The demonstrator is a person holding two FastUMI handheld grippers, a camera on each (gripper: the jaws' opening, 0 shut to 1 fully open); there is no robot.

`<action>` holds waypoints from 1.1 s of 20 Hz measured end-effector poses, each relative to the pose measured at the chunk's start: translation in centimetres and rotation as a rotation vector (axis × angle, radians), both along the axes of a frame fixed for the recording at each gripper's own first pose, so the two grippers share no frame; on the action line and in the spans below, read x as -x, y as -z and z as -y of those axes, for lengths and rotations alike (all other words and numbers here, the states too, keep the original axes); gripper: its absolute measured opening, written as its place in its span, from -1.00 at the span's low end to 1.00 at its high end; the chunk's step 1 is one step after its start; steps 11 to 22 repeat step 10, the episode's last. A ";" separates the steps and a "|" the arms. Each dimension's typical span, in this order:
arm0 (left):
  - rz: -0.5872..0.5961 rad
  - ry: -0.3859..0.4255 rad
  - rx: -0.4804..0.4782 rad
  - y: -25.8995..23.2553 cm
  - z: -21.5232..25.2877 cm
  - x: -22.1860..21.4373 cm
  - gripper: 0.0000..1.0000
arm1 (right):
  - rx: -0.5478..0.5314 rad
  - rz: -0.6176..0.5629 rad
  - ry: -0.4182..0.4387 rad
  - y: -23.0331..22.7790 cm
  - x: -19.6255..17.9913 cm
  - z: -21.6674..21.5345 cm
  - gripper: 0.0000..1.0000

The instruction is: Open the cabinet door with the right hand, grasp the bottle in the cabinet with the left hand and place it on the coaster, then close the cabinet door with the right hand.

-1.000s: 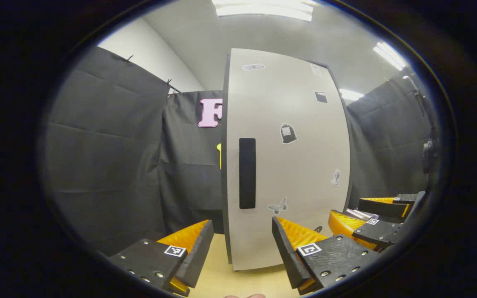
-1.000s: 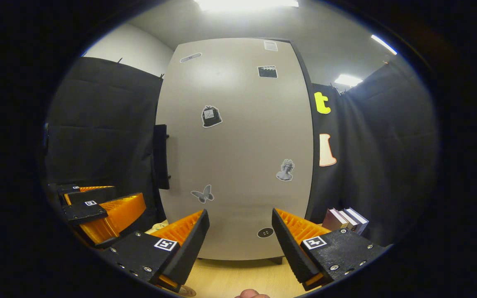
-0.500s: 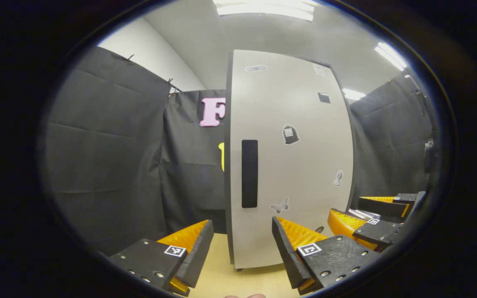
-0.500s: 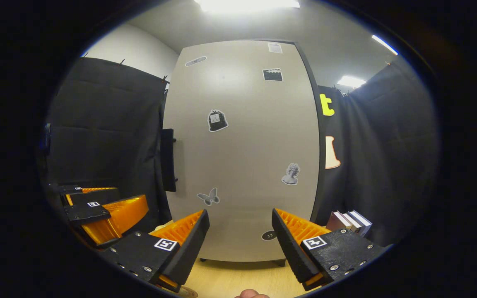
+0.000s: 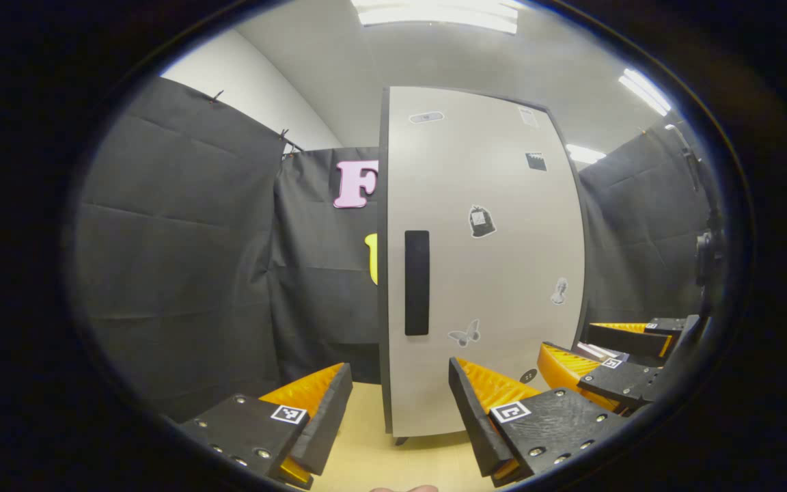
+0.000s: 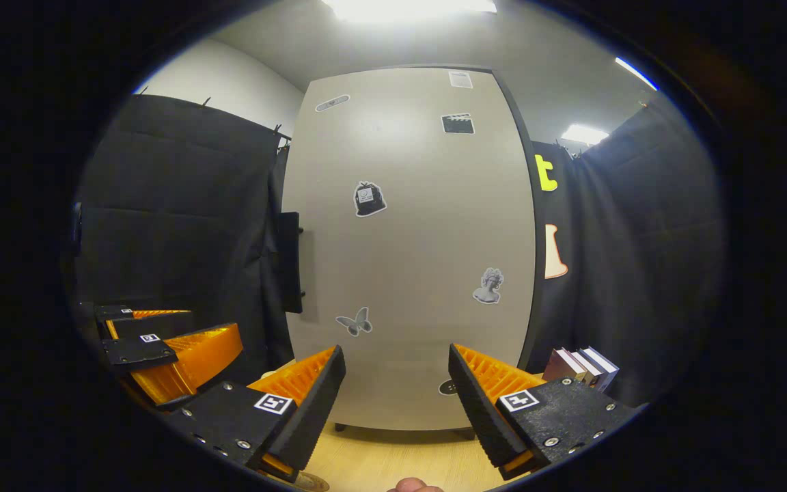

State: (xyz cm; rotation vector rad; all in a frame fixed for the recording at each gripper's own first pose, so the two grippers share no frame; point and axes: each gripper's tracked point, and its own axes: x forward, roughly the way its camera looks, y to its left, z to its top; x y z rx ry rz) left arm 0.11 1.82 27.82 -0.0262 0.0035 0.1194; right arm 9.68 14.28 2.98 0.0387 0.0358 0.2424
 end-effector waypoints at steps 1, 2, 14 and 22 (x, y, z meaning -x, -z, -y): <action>0.001 0.001 -0.002 0.0 0.0 -0.1 0.64 | 0.000 -0.003 0.000 0.1 0.0 0.0 0.88; -0.002 -0.001 -0.004 0.0 0.0 0.0 0.64 | 0.001 -0.006 0.000 0.2 0.0 0.1 0.88; -0.006 -0.005 0.000 -0.1 -0.1 0.0 0.76 | -0.001 -0.002 -0.005 0.5 0.4 0.1 0.88; -0.006 -0.005 0.000 -0.1 -0.1 0.0 0.76 | -0.001 -0.002 -0.005 0.5 0.4 0.1 0.88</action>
